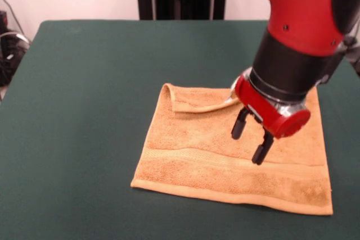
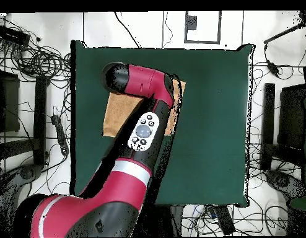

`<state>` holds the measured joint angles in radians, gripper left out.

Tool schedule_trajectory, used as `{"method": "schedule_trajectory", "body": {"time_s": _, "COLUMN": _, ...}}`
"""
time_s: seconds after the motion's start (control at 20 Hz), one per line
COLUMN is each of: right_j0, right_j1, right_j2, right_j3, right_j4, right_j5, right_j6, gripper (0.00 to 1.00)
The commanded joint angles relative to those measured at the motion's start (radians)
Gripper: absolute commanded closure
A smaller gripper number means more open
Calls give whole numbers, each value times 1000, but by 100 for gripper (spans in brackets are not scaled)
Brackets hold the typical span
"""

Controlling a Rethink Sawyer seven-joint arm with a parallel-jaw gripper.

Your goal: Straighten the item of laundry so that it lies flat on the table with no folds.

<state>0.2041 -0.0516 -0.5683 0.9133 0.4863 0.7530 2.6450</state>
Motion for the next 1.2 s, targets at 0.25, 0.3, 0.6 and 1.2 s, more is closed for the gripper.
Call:
{"method": "schedule_trajectory", "body": {"time_s": 0.25, "right_j0": 33, "right_j1": 55, "right_j2": 95, "right_j3": -12, "right_j4": 6, "right_j5": 224, "right_j6": 171, "gripper": 0}}
{"method": "schedule_trajectory", "body": {"time_s": 0.3, "right_j0": 27, "right_j1": 53, "right_j2": 92, "right_j3": -17, "right_j4": -4, "right_j5": 254, "right_j6": 149, "gripper": 0}}
{"method": "schedule_trajectory", "body": {"time_s": 0.6, "right_j0": 26, "right_j1": 53, "right_j2": 77, "right_j3": -22, "right_j4": -7, "right_j5": 279, "right_j6": 157, "gripper": 0}}
{"method": "schedule_trajectory", "body": {"time_s": 1.2, "right_j0": 47, "right_j1": 69, "right_j2": 96, "right_j3": 37, "right_j4": -9, "right_j5": 204, "right_j6": 168, "gripper": 0}}
